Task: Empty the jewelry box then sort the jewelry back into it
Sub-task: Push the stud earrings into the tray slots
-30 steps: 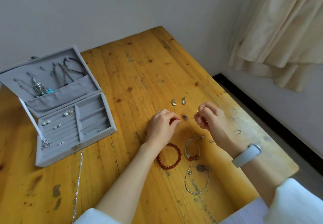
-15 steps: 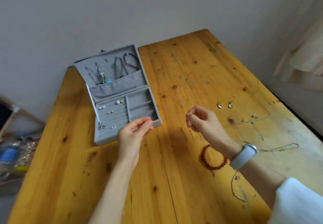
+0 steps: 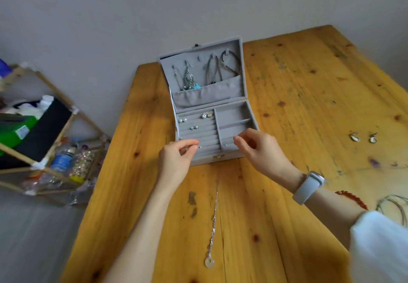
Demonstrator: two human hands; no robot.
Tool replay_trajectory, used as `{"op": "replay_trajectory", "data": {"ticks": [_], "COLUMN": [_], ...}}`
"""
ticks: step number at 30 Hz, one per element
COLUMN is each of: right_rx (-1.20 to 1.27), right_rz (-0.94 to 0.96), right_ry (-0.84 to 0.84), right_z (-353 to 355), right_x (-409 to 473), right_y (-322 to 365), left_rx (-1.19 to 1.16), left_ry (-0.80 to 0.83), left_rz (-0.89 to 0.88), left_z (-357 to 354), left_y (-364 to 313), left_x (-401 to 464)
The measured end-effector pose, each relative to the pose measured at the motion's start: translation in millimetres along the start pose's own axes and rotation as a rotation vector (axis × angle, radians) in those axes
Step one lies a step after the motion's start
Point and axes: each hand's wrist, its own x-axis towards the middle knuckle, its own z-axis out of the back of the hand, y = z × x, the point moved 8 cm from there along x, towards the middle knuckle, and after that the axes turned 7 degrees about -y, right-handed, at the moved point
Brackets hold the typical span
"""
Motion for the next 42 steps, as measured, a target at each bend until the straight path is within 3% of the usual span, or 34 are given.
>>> {"op": "replay_trajectory", "data": {"ticks": [10,15,29,34,37,40,42], "right_rx": [-0.107,-0.121,-0.160,-0.165,-0.163,-0.158,-0.149], "right_rz": [0.027,0.019,-0.010,-0.012,-0.016,-0.021,-0.028], "right_ry": [-0.001,0.013,0.012,0.010,0.013,0.010,0.018], "right_z": [-8,-10,-14,-14,-14,-14,-16], "right_x": [4,5,5,5,4,4,4], "right_y": [-3,-5,-7,-7,-8,-8,-7], "left_rx": [0.017,0.037,0.267,0.682,0.802,0.738,0.551], "left_ry": [0.074,0.043,0.219,0.209,0.197,0.178,0.112], "left_rz": [0.008,0.062,0.293,0.121,0.074,0.087,0.106], "left_z": [-17,-2,11,9,7,8,13], "left_y": [-2,9,36,23,19,21,25], "left_x": [8,11,17,24,25,23,20]}}
